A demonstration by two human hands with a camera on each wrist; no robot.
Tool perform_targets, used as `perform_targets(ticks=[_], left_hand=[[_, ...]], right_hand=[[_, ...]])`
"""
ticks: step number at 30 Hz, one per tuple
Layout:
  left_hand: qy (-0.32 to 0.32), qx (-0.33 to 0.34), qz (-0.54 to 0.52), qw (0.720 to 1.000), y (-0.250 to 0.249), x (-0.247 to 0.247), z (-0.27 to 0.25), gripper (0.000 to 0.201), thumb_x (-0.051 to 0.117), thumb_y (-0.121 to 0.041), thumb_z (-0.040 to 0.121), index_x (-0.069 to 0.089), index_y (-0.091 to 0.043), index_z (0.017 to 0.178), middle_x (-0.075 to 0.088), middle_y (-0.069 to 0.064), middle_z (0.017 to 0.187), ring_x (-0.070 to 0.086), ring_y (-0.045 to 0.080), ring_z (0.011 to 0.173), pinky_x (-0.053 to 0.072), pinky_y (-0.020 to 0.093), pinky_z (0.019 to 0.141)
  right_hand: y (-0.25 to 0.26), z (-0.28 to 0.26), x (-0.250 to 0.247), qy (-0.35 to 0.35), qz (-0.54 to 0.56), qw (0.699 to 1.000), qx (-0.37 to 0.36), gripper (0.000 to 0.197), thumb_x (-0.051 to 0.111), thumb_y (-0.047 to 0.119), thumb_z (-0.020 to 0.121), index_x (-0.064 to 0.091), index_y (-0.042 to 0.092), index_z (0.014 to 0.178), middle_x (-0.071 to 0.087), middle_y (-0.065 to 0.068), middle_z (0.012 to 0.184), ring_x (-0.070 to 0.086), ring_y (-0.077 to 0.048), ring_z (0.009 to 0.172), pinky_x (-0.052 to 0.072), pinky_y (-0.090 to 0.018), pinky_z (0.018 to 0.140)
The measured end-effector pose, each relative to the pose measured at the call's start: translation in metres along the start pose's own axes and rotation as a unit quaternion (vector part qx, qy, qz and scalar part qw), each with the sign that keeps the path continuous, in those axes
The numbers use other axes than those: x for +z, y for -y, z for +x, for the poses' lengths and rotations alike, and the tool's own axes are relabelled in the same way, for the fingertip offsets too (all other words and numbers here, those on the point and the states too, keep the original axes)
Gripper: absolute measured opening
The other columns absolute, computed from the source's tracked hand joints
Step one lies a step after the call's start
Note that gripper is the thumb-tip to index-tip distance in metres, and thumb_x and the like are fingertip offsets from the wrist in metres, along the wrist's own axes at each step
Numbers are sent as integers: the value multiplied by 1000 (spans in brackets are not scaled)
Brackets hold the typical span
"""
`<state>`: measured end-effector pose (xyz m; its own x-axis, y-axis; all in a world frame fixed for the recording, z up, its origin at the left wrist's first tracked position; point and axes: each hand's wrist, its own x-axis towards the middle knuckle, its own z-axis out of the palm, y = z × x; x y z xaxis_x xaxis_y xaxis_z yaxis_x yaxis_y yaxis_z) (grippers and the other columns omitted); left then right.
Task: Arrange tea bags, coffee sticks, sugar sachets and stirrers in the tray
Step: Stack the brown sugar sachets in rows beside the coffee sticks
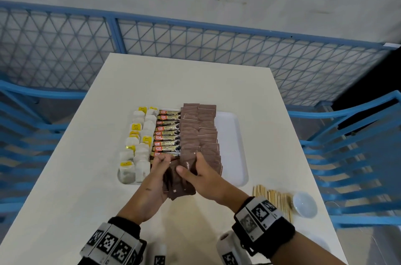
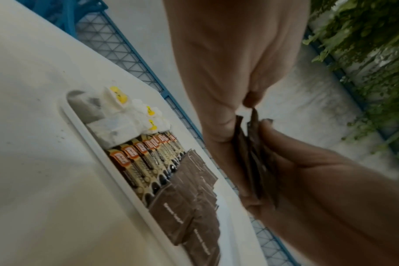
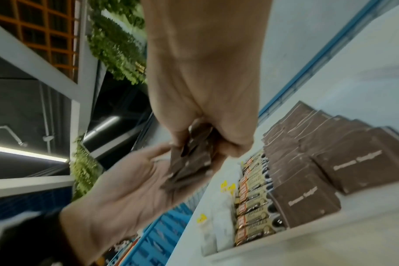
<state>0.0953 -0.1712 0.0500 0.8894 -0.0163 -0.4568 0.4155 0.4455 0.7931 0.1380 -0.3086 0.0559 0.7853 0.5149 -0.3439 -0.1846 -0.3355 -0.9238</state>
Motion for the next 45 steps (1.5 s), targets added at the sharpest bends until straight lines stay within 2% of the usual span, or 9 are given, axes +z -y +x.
perform_targets(ticks=[3, 8, 13, 17, 21, 25, 30, 38, 45], left_hand=[[33, 4, 24, 999, -2, 1, -2, 36, 51, -37, 82, 49, -22, 115, 66, 4, 109, 68, 19, 91, 57, 36, 63], [58, 17, 59, 996, -3, -7, -3, 48, 63, -10, 74, 48, -19, 119, 68, 8, 108, 67, 21, 94, 58, 43, 74], [44, 37, 76, 995, -2, -7, -7, 41, 64, -4, 77, 51, -21, 112, 69, 8, 97, 69, 23, 84, 57, 39, 62], [36, 36, 55, 997, -1, -5, -8, 32, 57, 1, 86, 48, -17, 112, 71, 7, 93, 70, 29, 78, 55, 37, 54], [54, 39, 62, 996, -2, -5, -11, 48, 73, -3, 76, 47, -21, 113, 70, 10, 86, 65, 25, 66, 49, 27, 49], [41, 45, 89, 994, -1, -11, -10, 62, 81, -12, 57, 51, -27, 109, 70, 10, 87, 63, 27, 64, 46, 26, 47], [17, 56, 88, 994, -3, -12, -12, 46, 69, -7, 63, 54, -28, 101, 69, 6, 94, 62, 23, 59, 43, 25, 43], [-7, 47, 91, 995, 2, -17, -9, 40, 67, 1, 80, 54, -28, 104, 71, 4, 91, 66, 24, 62, 42, 25, 48], [-52, 63, 65, 995, -1, -28, -6, 41, 70, -1, 76, 54, -28, 102, 71, 1, 86, 65, 26, 63, 39, 27, 54]], right_hand=[[-8, 7, 12, -50, -70, 996, -16, 25, 51, 38, 92, 40, 24, 109, 42, -4, 115, 43, -18, 117, 40, -39, 103], [-7, 4, 8, -63, -40, 997, 9, 13, 35, 35, 99, 44, 28, 93, 33, 1, 103, 35, -18, 119, 29, -29, 106], [-9, -3, -4, -25, 58, 998, -12, 16, 42, 20, 99, 50, 13, 111, 49, -2, 99, 51, -2, 85, 44, -13, 73], [-11, -4, -10, -45, 85, 995, -33, 19, 52, 13, 94, 51, 18, 112, 52, 0, 84, 48, -6, 62, 42, -18, 54], [-15, -3, -9, -73, 68, 994, -41, 22, 54, 15, 93, 52, 30, 109, 60, -12, 102, 57, -14, 77, 48, -20, 57], [-17, -4, -11, -77, 91, 992, -27, 18, 52, 12, 94, 58, 20, 109, 64, -12, 101, 64, -16, 84, 56, -25, 69], [-20, -9, -23, -22, 68, 997, -7, 3, 59, 10, 90, 57, 9, 92, 61, 3, 73, 56, -6, 61, 48, -19, 57], [-23, -6, -39, 29, 49, 998, 14, 13, 58, 8, 90, 53, 2, 102, 65, 0, 76, 54, -9, 64, 41, -17, 54], [-26, 8, -47, -95, 214, 972, 27, 11, 55, 0, 90, 49, 7, 96, 65, -7, 86, 64, -13, 70, 51, -22, 63]])
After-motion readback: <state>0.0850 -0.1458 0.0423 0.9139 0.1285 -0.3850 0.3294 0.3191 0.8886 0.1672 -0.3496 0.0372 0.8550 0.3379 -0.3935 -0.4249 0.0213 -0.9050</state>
